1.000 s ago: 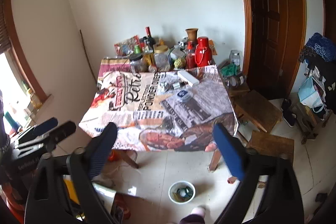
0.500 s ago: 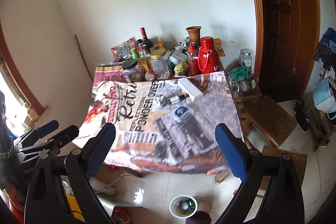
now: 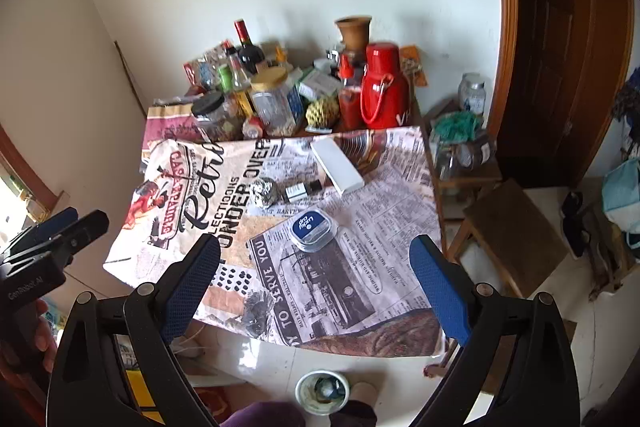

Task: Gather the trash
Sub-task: 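Grasp the foil ball with left gripper while right gripper grasps the clear Lucky cup container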

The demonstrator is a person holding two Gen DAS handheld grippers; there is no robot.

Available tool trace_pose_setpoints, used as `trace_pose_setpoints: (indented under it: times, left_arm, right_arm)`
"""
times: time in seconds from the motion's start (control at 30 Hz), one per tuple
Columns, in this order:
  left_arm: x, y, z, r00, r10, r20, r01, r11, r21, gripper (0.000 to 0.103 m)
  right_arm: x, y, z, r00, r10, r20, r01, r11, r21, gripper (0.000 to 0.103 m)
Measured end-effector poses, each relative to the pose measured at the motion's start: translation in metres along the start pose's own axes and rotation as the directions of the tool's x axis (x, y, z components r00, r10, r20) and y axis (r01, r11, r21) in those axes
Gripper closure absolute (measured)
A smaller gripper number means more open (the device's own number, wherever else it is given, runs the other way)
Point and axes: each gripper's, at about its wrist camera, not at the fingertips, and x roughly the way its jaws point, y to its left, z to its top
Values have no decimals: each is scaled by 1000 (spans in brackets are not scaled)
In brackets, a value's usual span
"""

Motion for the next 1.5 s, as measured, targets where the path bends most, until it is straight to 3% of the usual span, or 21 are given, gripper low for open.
trace_pose_setpoints:
  times: [0.37,0.57,0.73,0.9,1.07,1.13,1.23,1.37,1.5]
  left_arm:
    - [74,42,37,991,-113,-73,116,992,41,16]
    - [127,74,62,976,-167,-137,178,982,67,16]
    - [174,94,64,963,-166,-214,189,978,90,16]
    - [223,105,53,929,-187,-319,221,973,71,16]
    - [255,97,44,907,-193,-375,249,962,108,16]
    - [264,92,41,898,-201,-391,266,956,121,16]
    - [277,78,40,880,-227,-417,310,940,141,16]
    - [293,63,39,863,-245,-442,332,934,129,16]
    - [314,50,34,840,-259,-476,341,936,92,16]
  right_arm:
    - [72,21,17,994,-56,-89,65,993,102,9]
    - [137,29,16,976,-107,-188,145,968,205,9]
    - [198,31,5,956,-127,-264,198,944,263,9]
    - [241,28,-8,930,-164,-330,266,918,295,9]
    - [262,19,-20,907,-200,-371,337,873,353,9]
    - [268,19,-25,910,-188,-370,326,876,356,8]
    - [268,25,-25,906,-248,-343,359,879,313,13]
    - [268,33,-26,889,-329,-318,404,892,205,29]
    - [260,26,-26,901,-297,-316,368,909,194,31]
